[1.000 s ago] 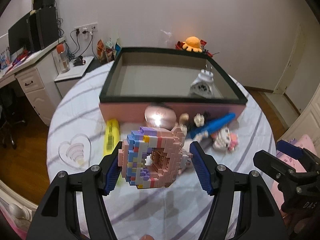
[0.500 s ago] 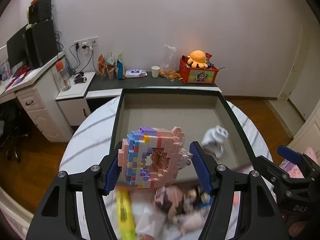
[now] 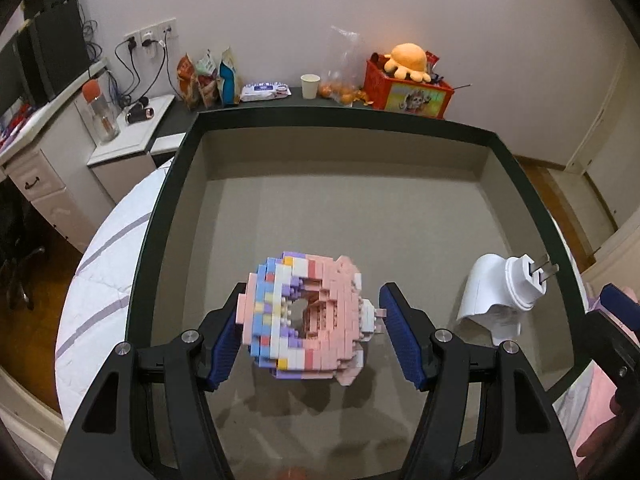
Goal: Organize rigid objects
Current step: 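Carry the block donut into the box and open the left gripper, then withdraw the left gripper from the box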
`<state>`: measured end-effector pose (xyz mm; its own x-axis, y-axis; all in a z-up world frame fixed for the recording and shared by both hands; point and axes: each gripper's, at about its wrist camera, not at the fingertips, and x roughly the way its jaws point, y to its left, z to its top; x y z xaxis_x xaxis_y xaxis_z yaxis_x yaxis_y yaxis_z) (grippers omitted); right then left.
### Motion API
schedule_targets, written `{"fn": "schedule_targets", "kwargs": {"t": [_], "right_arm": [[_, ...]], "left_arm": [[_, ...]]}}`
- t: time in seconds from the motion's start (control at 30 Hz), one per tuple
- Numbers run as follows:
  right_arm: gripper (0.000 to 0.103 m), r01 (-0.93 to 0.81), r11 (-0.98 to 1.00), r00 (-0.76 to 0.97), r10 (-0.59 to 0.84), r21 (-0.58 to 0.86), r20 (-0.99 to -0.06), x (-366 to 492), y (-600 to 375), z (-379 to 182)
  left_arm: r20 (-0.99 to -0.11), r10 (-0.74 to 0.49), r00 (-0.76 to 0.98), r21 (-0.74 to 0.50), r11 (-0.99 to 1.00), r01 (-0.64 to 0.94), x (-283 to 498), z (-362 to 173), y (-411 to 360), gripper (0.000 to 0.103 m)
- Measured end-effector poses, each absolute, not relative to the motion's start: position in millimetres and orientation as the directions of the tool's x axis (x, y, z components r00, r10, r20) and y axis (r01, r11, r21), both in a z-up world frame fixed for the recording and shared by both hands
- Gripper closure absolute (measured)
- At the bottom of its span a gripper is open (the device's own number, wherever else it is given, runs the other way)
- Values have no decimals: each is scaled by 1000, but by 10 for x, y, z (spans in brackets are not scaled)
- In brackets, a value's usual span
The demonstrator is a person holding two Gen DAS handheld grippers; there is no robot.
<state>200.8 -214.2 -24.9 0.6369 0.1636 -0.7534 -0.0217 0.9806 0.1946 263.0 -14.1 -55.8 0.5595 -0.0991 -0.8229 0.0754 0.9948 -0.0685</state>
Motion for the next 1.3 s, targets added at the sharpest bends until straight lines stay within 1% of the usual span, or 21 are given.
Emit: {"fn": "schedule_targets", "kwargs": {"t": [0.03,0.1,0.17,0.2,0.27,0.3,0.43,0.6,0.87,1.1,1.3], "right_arm": [[0,-21,980,636,165,196,-754,2011,-2143,-258],[0,-20,980,633,167,200,-755,2022,-2147,-274],[0,-23,979,630,171,201,-758,2020,-2136,-280],[0,-25,979,629,171,200,-758,2016,-2133,-280],[0,-28,980,630,172,199,-757,1994,-2124,-265],[0,-29,980,631,172,198,-757,1981,-2123,-258],[0,-30,980,639,170,197,-750,1912,-2134,-207],[0,-32,980,662,169,199,-731,1733,-2138,-84],[0,-59,979,698,182,197,-693,1314,-2090,108],[0,-83,981,703,183,177,-687,888,-2064,39],[0,-108,982,701,187,157,-688,530,-1972,-76]], "left_arm": [[-820,-94,564,-63,995,74,2636,-551,-132,35],[-819,-72,569,-41,997,67,2632,-551,-127,26],[-818,-66,571,-36,997,63,2613,-540,-121,14],[-817,-65,572,-36,997,63,2612,-536,-120,12],[-815,-68,575,-36,997,66,2591,-512,-123,3],[-813,-68,578,-34,997,68,2579,-497,-125,1],[-804,-52,592,-18,998,63,2467,-411,-121,0],[-769,-70,635,-31,997,72,2224,-210,-61,0],[-707,-79,703,-48,997,64,1524,128,47,0],[-688,-75,721,-77,997,31,854,103,204,0],[-665,-37,746,-59,998,-3,357,49,232,0]]}}
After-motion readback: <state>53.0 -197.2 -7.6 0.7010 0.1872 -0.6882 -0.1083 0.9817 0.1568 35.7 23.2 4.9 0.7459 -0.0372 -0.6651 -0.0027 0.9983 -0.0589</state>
